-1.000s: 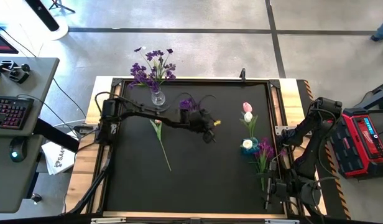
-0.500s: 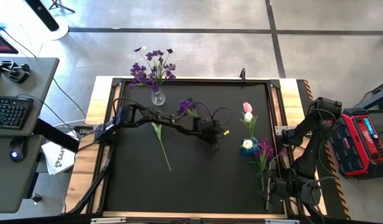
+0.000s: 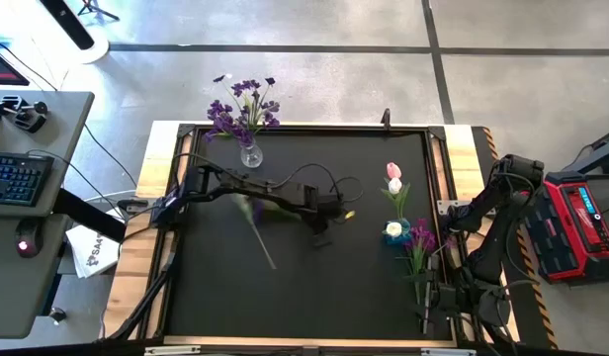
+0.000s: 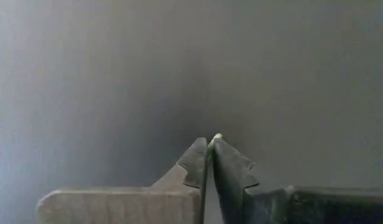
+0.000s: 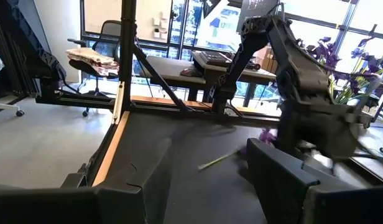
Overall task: Sort flowers into vase by color
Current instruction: Put the violet flowers into the transparent white vase
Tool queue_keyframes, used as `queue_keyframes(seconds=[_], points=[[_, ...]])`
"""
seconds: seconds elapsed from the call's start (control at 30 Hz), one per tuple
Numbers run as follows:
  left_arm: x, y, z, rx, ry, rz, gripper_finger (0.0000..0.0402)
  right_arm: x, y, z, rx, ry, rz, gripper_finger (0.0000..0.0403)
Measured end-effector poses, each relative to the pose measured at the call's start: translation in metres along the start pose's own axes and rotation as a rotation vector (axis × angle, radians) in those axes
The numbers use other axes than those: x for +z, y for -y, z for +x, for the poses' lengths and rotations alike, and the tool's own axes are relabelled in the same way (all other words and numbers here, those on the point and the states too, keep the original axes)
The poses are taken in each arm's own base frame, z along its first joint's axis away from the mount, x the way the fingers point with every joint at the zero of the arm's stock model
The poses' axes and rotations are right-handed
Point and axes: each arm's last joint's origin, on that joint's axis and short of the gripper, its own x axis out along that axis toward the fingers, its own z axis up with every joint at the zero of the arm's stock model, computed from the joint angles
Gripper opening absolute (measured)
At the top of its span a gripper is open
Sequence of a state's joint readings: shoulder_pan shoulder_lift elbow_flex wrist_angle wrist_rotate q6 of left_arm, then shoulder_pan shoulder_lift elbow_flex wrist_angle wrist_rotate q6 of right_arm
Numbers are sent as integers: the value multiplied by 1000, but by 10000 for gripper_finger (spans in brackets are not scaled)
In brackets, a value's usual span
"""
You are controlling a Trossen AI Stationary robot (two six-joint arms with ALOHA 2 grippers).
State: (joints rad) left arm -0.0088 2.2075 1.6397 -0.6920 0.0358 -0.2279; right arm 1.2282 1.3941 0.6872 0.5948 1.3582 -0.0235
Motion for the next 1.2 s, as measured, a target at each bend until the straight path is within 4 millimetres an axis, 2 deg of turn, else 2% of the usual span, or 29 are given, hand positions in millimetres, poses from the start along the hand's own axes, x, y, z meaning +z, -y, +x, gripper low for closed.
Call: queue_keyframes(seconds=[0.23, 0.4, 0.5, 0.63, 0.77, 0.93, 1.03, 1.2], points=[[-24, 37, -49, 43, -93, 99, 1, -1, 0, 0, 0, -2, -10, 192], [-44, 62, -61, 138, -154, 63, 1, -1, 0, 0, 0, -2, -11, 192], [-58, 67, -62, 253, -203, -23, 10, -1, 0, 0, 1, -2, -12, 192], [-73, 52, -52, 349, -288, -117, 48, -1, 0, 0, 2, -4, -22, 192], [-81, 39, -42, 368, -338, -186, 108, -2, 0, 0, 5, -7, -33, 192], [-90, 20, -41, 412, -461, -193, 170, -3, 0, -1, 7, -8, -41, 192], [-92, 7, -40, 437, -499, -136, 178, -3, 0, -1, 7, -10, -49, 192], [-92, -16, -34, 469, -516, -27, 167, -4, 0, -1, 7, -10, -48, 192]])
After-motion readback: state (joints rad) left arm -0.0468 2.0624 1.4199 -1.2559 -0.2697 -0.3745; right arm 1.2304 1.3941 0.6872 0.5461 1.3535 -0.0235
